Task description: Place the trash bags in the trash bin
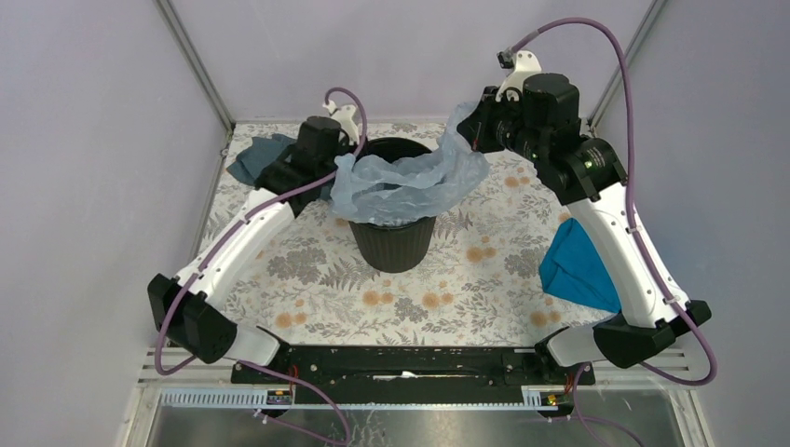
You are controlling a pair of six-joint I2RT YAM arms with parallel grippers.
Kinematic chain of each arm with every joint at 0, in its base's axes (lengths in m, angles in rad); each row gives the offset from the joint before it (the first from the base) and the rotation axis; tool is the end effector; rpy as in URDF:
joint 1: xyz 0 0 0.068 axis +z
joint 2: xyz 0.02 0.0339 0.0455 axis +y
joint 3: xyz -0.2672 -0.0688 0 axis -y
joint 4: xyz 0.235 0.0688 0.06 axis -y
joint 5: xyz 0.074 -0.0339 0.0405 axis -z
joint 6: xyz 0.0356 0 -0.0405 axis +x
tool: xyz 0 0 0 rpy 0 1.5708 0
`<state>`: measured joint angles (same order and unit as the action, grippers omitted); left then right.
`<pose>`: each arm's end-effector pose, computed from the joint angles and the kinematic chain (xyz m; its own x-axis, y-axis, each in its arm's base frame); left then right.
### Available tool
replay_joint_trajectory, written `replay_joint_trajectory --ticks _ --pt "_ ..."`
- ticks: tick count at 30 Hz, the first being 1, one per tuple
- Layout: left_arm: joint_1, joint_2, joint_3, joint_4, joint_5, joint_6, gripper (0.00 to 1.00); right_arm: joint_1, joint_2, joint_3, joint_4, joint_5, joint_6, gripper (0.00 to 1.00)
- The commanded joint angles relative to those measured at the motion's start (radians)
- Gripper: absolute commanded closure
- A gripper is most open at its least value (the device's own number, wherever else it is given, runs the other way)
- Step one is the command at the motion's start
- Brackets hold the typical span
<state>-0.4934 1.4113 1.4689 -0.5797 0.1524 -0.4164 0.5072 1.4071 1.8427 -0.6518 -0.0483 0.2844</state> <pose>0.2646 -0.1484 0.3963 -0.6379 -0.1109 -0.7621 0.3565 0.8347 -0.4198 0.2362 0.1332 0.5072 -0.3277 0.1385 -0.9346 -0.4526 0.8453 0.2840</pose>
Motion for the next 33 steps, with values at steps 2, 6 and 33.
replay_joint_trajectory --ticks 2,6,33 --pt "-0.008 -0.051 -0.151 0.205 0.116 -0.081 0.74 -0.004 0.034 0.045 0.059 -0.081 0.007 1.00" --pt "0.029 -0.023 -0.142 0.179 0.141 -0.069 0.68 0.002 0.076 0.032 0.094 -0.167 0.034 1.00" --pt "0.219 -0.626 0.089 0.083 0.593 0.149 0.01 0.035 0.083 0.035 0.084 -0.141 -0.009 1.00"
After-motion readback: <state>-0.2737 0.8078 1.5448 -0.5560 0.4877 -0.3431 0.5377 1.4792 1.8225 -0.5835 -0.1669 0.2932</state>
